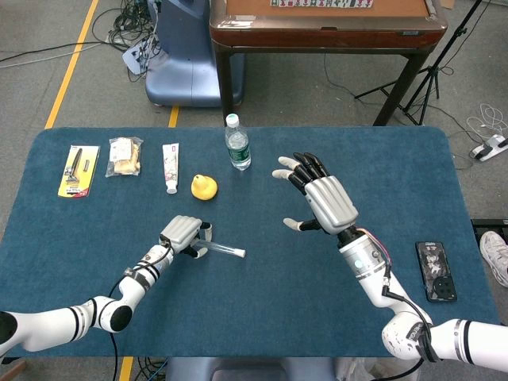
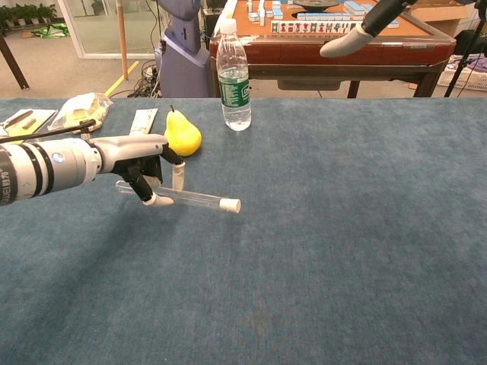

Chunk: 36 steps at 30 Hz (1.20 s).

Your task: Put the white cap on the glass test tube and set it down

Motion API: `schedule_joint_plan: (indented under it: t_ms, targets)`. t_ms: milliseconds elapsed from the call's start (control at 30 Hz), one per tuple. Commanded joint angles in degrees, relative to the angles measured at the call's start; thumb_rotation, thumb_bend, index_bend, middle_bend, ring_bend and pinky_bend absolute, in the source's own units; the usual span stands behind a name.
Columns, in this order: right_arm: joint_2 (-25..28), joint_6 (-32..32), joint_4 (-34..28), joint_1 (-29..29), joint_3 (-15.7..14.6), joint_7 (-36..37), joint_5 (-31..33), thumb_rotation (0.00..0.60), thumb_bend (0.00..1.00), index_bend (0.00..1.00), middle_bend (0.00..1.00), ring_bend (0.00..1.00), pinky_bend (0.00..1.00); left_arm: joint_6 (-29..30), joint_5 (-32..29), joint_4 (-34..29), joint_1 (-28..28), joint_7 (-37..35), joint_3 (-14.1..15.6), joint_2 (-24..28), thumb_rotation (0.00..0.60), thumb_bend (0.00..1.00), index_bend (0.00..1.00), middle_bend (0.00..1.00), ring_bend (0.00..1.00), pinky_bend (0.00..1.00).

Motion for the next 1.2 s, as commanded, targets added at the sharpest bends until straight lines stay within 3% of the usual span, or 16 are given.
schedule_joint_plan:
  t_ms: [33, 333, 800, 1033, 1200]
  targets:
    - [0.18, 0.06, 0.03, -0.23, -0.04, 0.28, -0.08, 0.6, 0.04, 0.24, 0.11, 0.0, 0.0, 0.19, -2.66, 1.77, -0.92, 2.13, -0.56, -1.95, 0.6, 0.29, 0.58, 1.0, 1.0, 1.0]
    - [0.14, 0.08, 0.38, -0.64, 0.15, 1.69, -0.64, 0.6, 0.04, 0.24, 0.11, 0.0, 0.0, 0.7, -6.3, 3.26, -1.61, 6.42, -0.44, -4.38, 0.6, 0.29, 0.55, 1.0, 1.0, 1.0]
    - [-0.46, 0.39, 0.81, -0.94, 0.5, 2.5, -0.96, 0.6, 0.06, 0.24, 0.11, 0.0, 0.0, 2.12, -6.94, 1.14, -1.27, 8.33, -1.06, -3.82, 0.6, 0.29, 0.35, 1.0, 1.0, 1.0]
    - [3.1, 0.08, 0.35, -2.55, -0.26, 1.38, 0.24, 0.6, 0.07, 0.24, 0.11, 0.0, 0.0, 6.47, -4.62, -6.98, 2.02, 5.95, -2.32, 3.94, 0.6, 0.29, 0.34, 0.98, 1.0, 1.0]
    - [7.96, -0.81, -0.59, -4.73, -1.96, -0.61, 2.76, 0.6, 0.19, 0.24, 0.13, 0.0, 0.0, 10.07, -2.94, -12.47, 6.27, 2.32, -2.63, 11.17, 0.6, 0.29, 0.34, 0.91, 0.94, 1.0]
